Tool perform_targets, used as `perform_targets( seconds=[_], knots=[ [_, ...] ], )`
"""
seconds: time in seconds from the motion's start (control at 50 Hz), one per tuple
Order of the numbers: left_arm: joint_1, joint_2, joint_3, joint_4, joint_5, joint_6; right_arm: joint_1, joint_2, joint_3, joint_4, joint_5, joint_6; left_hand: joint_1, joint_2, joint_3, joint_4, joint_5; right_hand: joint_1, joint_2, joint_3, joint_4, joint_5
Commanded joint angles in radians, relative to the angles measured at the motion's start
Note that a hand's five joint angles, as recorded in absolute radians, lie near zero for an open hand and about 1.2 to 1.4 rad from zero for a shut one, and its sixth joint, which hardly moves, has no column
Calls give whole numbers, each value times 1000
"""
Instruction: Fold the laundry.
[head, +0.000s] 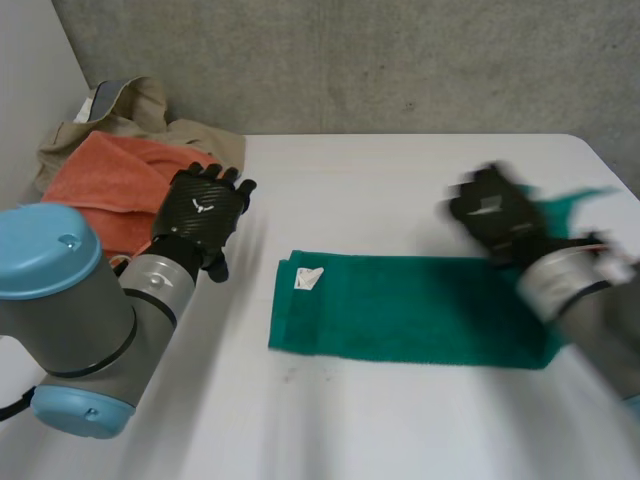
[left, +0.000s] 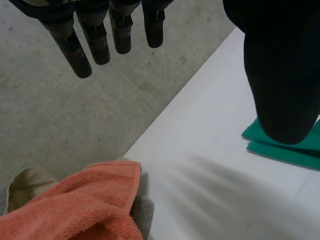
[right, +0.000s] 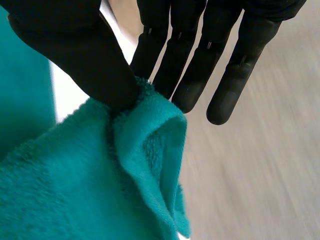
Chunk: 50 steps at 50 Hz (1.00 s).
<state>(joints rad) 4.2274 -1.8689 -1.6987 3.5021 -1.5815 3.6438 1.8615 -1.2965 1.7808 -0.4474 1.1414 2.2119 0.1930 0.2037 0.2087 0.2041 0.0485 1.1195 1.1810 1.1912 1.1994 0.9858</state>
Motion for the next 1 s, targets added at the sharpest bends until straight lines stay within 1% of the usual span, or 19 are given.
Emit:
perform_targets(
  seconds=[0.02,0.06,0.12,0.16,0.18,0.2,0.22,0.24,0.3,0.34,0.36,0.44,0.52,0.6,0.66,0.76,0.8,0.9,1.0],
  knots=[
    [3,13,-13,0,-2,-1,341,206,-90,-97,-87,-15,-18,-29,-34,-30,-48,277,215,205,197,236],
    [2,10,-13,3,-2,-1,398,270,-124,-102,-92,-17,-18,-29,-34,-30,-48,277,215,205,197,236],
    [5,8,-12,5,0,-1,419,325,-155,-88,-74,-26,-18,-29,-34,-30,-48,277,215,205,197,236],
    [5,5,-9,6,0,-1,433,356,-175,-77,-32,-38,-18,-29,-34,-30,-48,277,215,205,197,236],
    [0,4,-6,6,0,-1,432,356,-176,-73,-11,-37,-18,-29,-34,-30,-48,86,24,14,6,45],
    [-3,2,-4,6,0,-1,420,346,-172,-60,42,-29,-18,-29,-34,-30,-48,-480,-541,-551,-560,-521],
    [-4,1,1,9,0,-2,418,336,-167,-56,66,-18,-18,-29,-34,-30,-48,-698,-759,-769,-778,-738],
    [-6,1,4,9,0,-4,420,326,-160,-53,84,-6,-18,-29,-34,-30,-48,-816,-878,-888,-896,-857],
    [-12,2,22,11,2,-13,401,220,-107,-51,130,89,-18,-29,-34,-30,-48,-870,-932,-942,-950,-911],
    [-21,2,37,11,0,-24,358,130,-71,-51,132,159,-18,-29,-34,-30,-48,-911,-972,-983,-991,-952],
    [-26,2,45,11,0,-30,304,53,-39,-50,136,243,-18,-29,-34,-30,-48,-945,-1007,-1017,-1025,-986],
    [-63,-6,86,12,2,-71,184,-30,23,-12,138,450,-18,-29,-34,-30,-48,-945,-1007,-1017,-1025,-986],
    [-101,-44,123,12,3,-97,116,-35,55,114,130,546,-18,-29,-34,-30,-48,-941,-1002,-1012,-1021,-982],
    [-164,-108,174,12,-2,-96,32,-8,87,214,126,510,-18,-29,-34,-30,-48,-838,-900,-910,-918,-879],
    [-190,-150,195,12,-6,-97,-19,40,114,225,126,442,-18,-29,-34,-30,-48,-703,-765,-775,-783,-744],
    [-198,-159,189,11,-6,-97,-126,103,132,237,129,300,-18,-29,-34,-30,-48,23,-38,-48,-56,-17],
    [-196,-157,185,9,-6,-97,-148,102,130,237,144,264,-18,-29,-34,-30,-48,233,171,161,153,192],
    [-190,-147,172,3,-8,-97,-162,86,109,228,159,206,-18,-29,-34,-30,-48,277,215,205,197,236],
    [-162,-102,133,3,-9,-97,-113,-23,48,216,216,203,-18,-29,-34,-30,-48,277,215,205,197,236]
  ],
)
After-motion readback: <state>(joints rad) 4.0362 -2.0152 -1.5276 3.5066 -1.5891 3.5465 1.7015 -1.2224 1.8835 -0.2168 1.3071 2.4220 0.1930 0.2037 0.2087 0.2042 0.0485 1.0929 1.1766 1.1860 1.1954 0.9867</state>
